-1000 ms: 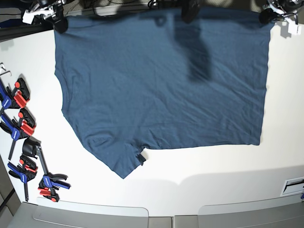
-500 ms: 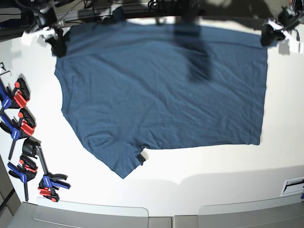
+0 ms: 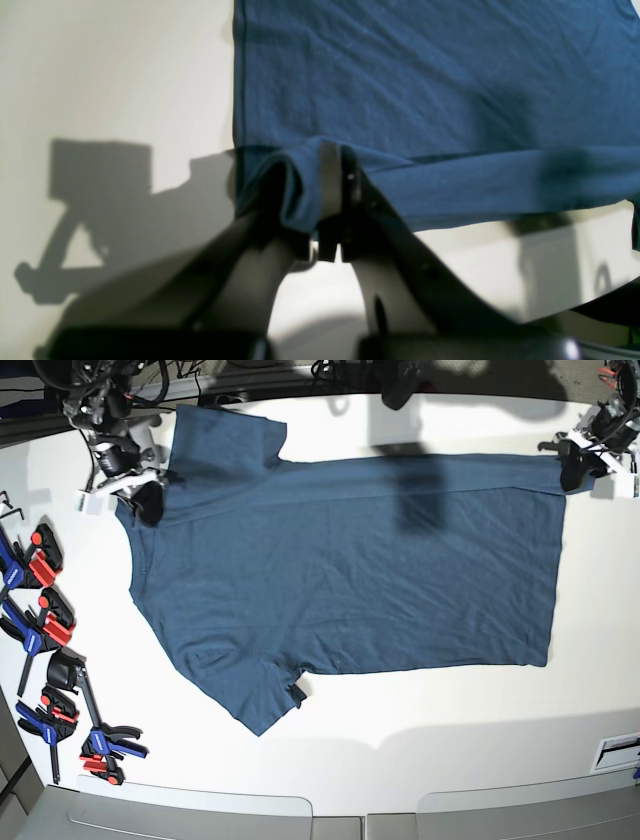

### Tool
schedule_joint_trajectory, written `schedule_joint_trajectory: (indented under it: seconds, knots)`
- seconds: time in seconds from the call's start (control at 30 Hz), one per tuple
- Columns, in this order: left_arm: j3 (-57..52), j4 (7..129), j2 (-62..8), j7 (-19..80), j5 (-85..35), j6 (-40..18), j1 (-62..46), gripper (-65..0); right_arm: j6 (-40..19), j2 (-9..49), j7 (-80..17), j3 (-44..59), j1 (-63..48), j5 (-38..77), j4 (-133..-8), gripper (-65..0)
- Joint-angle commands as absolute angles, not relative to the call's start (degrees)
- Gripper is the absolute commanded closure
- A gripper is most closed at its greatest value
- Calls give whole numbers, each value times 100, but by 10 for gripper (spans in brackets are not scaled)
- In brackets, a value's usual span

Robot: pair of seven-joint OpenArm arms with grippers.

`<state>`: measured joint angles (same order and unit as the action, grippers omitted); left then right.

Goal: Fold the T-shirt properly
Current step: 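Lower the shirt back onto the table with both grippers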

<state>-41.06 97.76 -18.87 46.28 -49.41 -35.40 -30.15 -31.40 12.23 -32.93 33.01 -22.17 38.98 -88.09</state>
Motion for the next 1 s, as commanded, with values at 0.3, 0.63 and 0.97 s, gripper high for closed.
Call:
schedule_joint_trajectory:
  seconds: [0.3,0.63,0.97]
  knots:
    - [-4154,9856,-1973,4023,-4370,-3516,-3028,0,-2556,1315,-2626,2842,-2161,3120,-8908,0]
    - [-4154,9856,-1970,4021,-4372,-3518,-3028,0,-2394,1315,-2609,2842,-2161,3124,-8908,0]
    - [-4154,9856,-1970,3769,-4348,-3518,-3030,0,-2394,1313,-2609,2842,-2161,3127,-8908,0]
